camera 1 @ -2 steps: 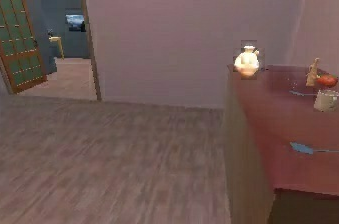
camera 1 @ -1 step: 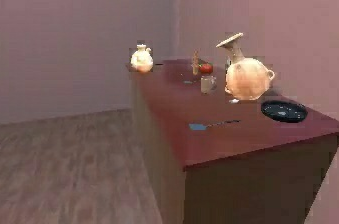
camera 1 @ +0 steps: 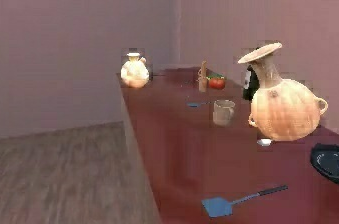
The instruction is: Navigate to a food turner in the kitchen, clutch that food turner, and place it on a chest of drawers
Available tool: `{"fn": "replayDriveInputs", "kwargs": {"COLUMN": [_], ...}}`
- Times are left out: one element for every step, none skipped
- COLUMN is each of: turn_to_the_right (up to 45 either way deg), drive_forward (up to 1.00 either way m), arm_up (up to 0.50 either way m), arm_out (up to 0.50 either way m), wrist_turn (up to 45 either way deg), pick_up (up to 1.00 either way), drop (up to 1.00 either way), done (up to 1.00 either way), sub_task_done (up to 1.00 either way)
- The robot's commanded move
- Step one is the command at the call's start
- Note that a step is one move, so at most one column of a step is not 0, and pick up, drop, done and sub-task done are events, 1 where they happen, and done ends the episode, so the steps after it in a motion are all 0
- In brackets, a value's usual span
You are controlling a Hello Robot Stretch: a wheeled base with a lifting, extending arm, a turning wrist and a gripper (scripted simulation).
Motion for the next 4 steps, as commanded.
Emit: {"fn": "replayDriveInputs", "kwargs": {"turn_to_the_right": [-45.0,-12.0,0.0,0.0], "drive_forward": [0.00,0.00,0.00,0.00], "arm_up": [0.00,0.00,0.50,0.38], "arm_out": [0.00,0.00,0.00,0.00], "wrist_turn": [0.0,0.0,0.0,0.0], "pick_up": [0.00,0.00,0.00,0.00], "drop": [0.00,0.00,0.00,0.00], "done": [0.00,0.00,0.00,0.00], "sub_task_done": [0.00,0.00,0.00,0.00]}}
